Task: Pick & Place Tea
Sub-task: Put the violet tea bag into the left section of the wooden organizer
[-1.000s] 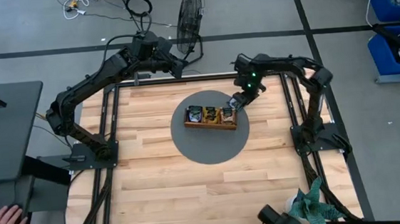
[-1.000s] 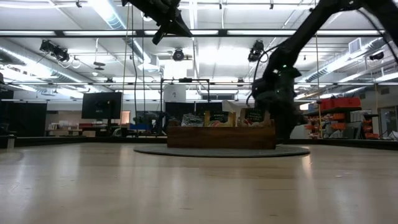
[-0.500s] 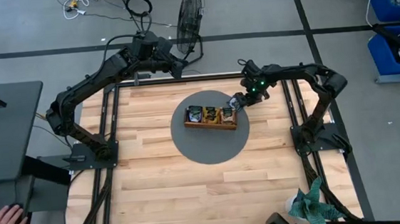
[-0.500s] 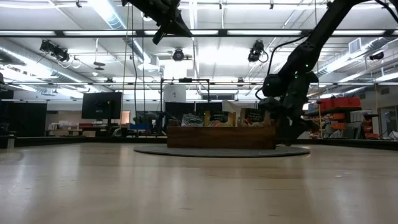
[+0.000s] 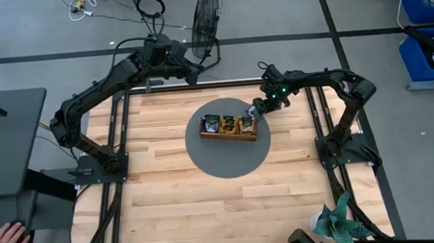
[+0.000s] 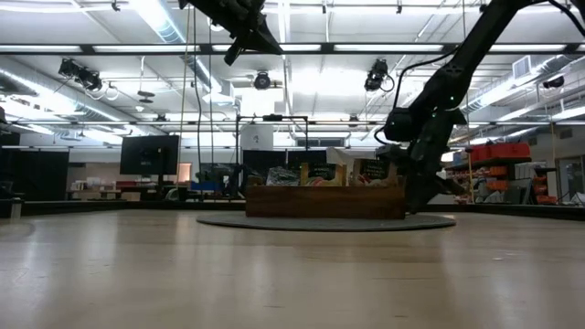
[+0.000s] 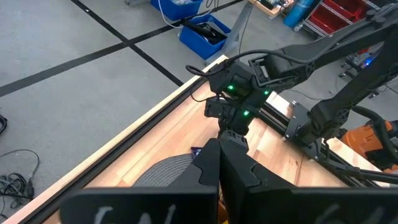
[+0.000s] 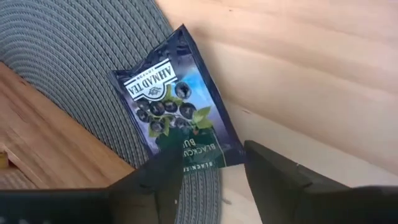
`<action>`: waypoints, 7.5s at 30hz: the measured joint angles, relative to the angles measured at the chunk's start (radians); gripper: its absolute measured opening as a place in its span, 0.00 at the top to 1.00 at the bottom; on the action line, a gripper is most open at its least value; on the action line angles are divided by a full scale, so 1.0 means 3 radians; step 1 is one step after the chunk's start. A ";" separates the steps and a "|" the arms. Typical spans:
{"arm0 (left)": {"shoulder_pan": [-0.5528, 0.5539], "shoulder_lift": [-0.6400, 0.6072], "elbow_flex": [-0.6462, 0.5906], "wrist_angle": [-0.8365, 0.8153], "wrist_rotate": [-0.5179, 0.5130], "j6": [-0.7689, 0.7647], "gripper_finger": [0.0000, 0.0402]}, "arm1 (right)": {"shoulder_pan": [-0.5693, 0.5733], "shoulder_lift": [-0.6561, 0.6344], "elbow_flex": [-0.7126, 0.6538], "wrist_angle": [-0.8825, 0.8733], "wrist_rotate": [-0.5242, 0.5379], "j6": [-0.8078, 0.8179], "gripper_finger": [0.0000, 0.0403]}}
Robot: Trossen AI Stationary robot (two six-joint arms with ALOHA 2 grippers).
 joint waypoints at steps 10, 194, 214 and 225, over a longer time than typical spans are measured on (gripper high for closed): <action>0.0000 -0.0005 0.0000 -0.0002 -0.0001 -0.0001 0.99 | 0.0001 0.0009 0.0000 0.0006 0.0009 -0.0194 0.91; -0.0708 0.0027 0.0003 0.1220 0.1020 0.0271 1.00 | 0.2730 -0.1714 0.1826 -0.0785 0.2197 -0.0561 0.63; -0.0813 -0.0075 0.0001 0.1528 0.1039 0.0112 1.00 | 0.2692 -0.1688 0.1821 0.0184 0.2247 -0.0993 0.66; -0.0813 -0.0075 0.0001 0.1473 0.1029 0.0100 1.00 | 0.2720 -0.1600 0.1821 0.0298 0.2035 -0.1020 0.97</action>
